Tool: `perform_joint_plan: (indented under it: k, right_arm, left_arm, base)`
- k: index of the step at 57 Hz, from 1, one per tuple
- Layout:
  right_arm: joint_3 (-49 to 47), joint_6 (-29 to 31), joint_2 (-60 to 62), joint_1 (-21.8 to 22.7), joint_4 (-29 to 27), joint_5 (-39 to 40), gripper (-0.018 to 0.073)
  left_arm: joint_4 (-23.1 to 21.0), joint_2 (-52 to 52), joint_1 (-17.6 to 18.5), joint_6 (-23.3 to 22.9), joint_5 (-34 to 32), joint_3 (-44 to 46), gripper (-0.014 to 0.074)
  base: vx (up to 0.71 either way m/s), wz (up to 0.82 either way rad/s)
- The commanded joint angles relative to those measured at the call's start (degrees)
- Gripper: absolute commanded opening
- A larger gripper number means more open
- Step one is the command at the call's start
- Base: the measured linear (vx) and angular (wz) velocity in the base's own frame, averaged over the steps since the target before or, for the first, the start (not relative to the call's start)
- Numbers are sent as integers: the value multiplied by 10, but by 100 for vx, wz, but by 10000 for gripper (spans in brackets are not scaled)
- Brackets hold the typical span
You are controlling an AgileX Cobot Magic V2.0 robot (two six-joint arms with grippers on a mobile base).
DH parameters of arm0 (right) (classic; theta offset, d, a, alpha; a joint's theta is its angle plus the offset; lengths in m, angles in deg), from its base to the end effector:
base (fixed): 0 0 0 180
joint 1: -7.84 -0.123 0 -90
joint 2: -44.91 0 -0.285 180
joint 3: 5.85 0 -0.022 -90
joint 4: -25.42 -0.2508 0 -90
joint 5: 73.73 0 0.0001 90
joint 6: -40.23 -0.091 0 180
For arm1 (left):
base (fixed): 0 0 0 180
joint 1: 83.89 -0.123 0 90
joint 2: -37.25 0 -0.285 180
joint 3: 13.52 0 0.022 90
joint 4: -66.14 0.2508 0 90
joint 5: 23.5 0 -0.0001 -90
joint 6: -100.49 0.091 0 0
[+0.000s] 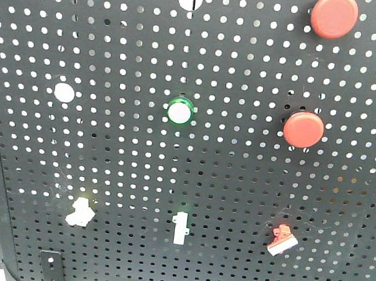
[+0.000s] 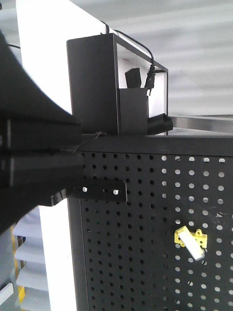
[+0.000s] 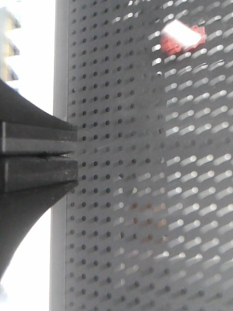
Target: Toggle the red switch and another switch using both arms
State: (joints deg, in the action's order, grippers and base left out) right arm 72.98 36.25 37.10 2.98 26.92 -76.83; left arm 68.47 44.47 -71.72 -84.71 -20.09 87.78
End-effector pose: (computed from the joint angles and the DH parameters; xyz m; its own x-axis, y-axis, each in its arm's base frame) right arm 0.0575 0.0048 0.1987 0.0009 0.0435 -0.9991 -0.0834 0.9956 0.0433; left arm 0.0556 -0.0118 0.1996 0.0010 -0.0515 -0.9987 0.2088 0.9767 -0.0502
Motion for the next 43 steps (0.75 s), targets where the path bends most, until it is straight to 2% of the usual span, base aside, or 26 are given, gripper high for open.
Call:
perform_joint_plan:
  k: [1,43]
  right_arm:
    - [5,-1,7,4,6,31,-6]
    - [5,-1,14,4,6,24,-6]
  left_arm:
    - [-6,-11,-1,-1,-45,-11,3]
    - [-6,-11,-1,-1,-45,-11,3]
  base:
    - [0,0]
    - [0,0]
